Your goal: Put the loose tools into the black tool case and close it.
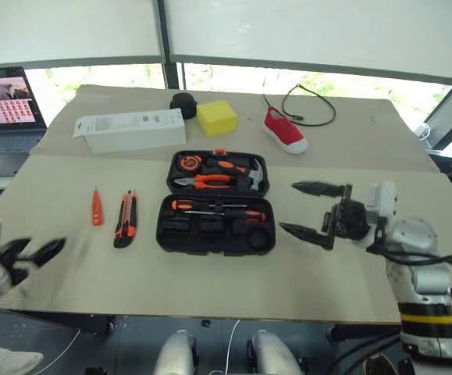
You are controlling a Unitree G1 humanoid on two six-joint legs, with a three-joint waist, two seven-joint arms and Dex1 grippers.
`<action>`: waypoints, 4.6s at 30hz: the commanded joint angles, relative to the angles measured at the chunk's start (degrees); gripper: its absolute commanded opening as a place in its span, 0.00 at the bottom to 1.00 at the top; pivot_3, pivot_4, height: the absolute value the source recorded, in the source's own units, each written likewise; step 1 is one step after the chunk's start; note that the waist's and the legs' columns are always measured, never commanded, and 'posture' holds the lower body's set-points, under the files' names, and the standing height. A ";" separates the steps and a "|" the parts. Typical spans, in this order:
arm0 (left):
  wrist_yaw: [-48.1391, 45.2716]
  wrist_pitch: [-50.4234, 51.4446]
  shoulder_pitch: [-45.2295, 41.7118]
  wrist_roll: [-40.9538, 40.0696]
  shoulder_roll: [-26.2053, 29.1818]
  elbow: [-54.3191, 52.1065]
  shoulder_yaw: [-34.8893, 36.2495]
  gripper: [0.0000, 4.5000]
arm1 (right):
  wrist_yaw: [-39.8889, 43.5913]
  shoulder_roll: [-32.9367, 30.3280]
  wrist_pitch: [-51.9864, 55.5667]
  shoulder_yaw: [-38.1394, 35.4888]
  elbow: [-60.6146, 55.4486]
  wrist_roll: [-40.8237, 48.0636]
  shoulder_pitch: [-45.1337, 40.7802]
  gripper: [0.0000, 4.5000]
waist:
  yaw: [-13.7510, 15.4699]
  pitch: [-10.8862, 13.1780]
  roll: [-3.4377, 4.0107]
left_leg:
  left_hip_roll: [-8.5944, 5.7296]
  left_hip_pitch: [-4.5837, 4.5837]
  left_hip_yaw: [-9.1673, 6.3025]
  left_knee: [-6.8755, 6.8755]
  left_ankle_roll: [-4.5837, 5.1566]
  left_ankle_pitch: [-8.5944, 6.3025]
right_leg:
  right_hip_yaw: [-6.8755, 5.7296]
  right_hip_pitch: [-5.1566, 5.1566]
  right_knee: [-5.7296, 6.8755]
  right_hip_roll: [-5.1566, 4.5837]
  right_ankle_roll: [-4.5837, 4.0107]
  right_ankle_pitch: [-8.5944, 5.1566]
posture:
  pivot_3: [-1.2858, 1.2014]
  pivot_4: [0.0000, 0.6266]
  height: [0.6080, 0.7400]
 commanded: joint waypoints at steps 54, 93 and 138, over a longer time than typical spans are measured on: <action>-49.61 -49.40 -51.23 45.89 -8.80 26.12 -56.13 0.11 | -2.24 -10.92 10.57 -2.39 -8.93 5.92 7.70 1.00 | 1.35 0.08 -0.13 | -0.12 -1.33 0.11 0.75 0.04 0.17 | -0.01 -0.97 0.51 0.19 0.10 0.04 | 0.52 0.24 1.00; -59.14 -40.34 -52.53 34.45 -10.15 22.69 -45.49 0.68 | -4.48 -8.73 11.66 0.75 -8.28 5.56 4.14 1.00 | 0.26 0.07 -0.12 | -0.10 -1.37 -0.01 1.09 0.12 0.13 | -0.03 -0.97 0.84 0.19 0.16 0.02 | 0.52 0.24 1.00; -47.26 -50.24 -40.01 35.19 -19.53 29.39 -45.27 0.01 | -6.75 -6.95 11.66 0.66 -9.92 6.22 6.08 1.00 | 0.71 0.07 -0.12 | -0.12 -1.17 -0.03 1.15 0.11 0.14 | -0.04 -0.77 0.91 0.18 0.16 0.04 | 0.52 0.24 1.00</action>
